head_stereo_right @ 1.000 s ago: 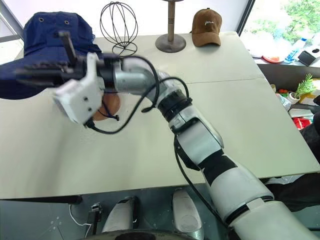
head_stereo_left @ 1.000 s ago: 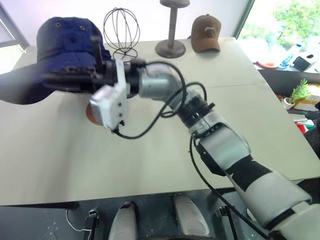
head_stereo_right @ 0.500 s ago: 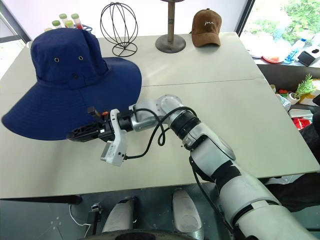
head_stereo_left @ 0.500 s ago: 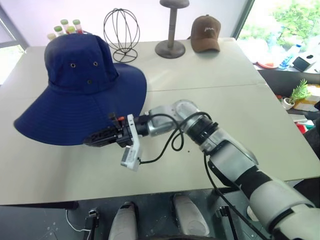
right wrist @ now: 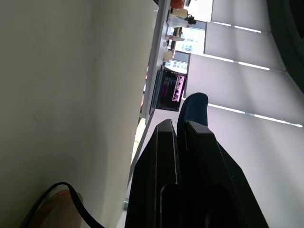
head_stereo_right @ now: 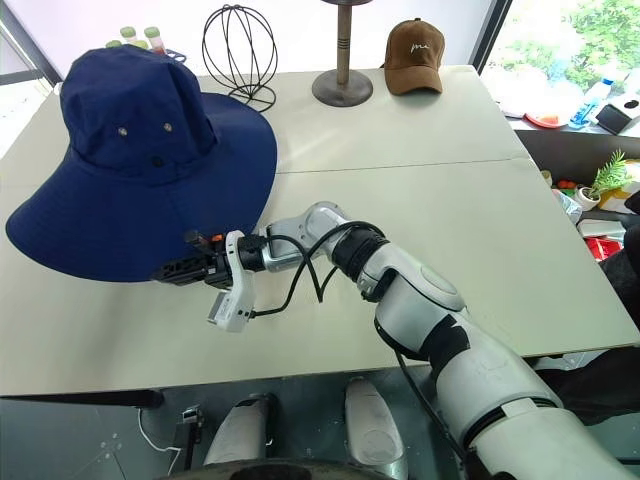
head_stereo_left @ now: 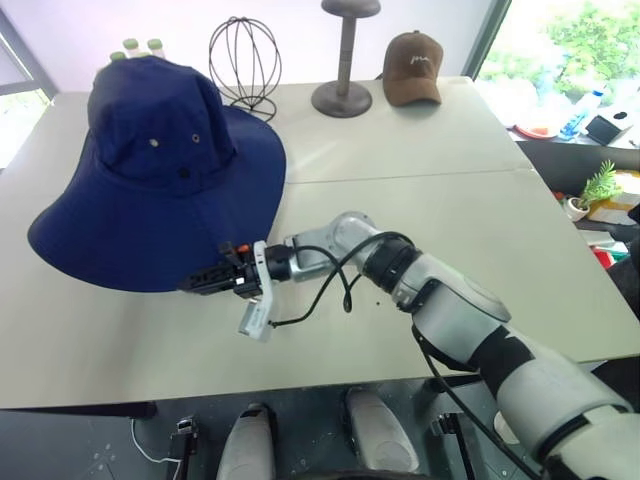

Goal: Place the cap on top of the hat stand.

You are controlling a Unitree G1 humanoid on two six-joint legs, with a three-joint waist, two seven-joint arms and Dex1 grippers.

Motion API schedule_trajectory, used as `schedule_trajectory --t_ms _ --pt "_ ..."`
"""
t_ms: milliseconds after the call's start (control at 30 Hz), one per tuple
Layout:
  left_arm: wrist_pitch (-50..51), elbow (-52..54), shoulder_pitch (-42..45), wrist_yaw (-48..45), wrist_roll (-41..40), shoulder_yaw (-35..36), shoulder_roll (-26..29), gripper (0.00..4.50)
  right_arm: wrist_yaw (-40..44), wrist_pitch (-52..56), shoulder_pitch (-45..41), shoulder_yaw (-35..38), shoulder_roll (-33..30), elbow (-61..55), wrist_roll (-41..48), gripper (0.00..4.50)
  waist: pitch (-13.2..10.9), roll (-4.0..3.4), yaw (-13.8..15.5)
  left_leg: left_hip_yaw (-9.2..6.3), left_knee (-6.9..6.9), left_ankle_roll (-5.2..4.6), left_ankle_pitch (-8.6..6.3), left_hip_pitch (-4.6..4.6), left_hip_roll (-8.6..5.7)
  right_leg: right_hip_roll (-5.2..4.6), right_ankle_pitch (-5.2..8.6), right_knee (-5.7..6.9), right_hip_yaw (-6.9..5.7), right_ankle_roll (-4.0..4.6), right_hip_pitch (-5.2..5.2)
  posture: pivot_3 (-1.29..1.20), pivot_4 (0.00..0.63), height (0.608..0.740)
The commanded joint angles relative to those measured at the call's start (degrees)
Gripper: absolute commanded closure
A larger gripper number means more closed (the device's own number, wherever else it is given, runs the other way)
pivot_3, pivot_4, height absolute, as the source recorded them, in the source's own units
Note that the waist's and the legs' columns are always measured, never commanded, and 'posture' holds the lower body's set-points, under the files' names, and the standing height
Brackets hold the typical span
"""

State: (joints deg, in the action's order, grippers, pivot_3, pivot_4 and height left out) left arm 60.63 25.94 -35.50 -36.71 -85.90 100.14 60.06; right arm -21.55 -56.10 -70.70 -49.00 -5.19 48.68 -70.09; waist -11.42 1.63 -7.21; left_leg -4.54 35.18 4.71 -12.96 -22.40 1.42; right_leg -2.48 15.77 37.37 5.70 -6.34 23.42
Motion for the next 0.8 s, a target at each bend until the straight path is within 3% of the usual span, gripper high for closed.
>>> schedule_trajectory --t_ms 33,167,800 --pt "-1.68 -0.28 0.82 0.04 0.38 0.59 0.56 0.0 -0.89 -0.22 -1.17 0.16 -0.41 -1.39 2.0 3.01 0.0 0.0 0.01 -0.01 0.0 0.0 0.0 0.0 0.0 0.0 0.0 0.0 -0.01 0.0 -0.01 0.0 0.15 0.74" --pt "-1.93 -0.48 1.8 -0.23 0.87 -0.93 1.04 0.0 -1.15 -0.35 -0.09 -0.5 -1.93 -3.8 1.79 1.19 0.0 0.01 0.06 -0.04 0.0 0.0 0.0 0.0 0.0 0.0 0.0 0.0 -0.03 0.0 -0.01 0.0 0.15 0.74" --pt "-1.93 -4.84 9.68 -6.39 8.44 -10.74 4.86 0.0 5.15 -4.53 6.68 2.8 -11.71 -14.82 8.76 1.19 0.02 0.04 0.05 -0.12 0.0 0.0 0.0 0.0 0.0 0.05 0.0 0.0 -0.07 -0.01 -0.05 0.0 0.15 0.74"
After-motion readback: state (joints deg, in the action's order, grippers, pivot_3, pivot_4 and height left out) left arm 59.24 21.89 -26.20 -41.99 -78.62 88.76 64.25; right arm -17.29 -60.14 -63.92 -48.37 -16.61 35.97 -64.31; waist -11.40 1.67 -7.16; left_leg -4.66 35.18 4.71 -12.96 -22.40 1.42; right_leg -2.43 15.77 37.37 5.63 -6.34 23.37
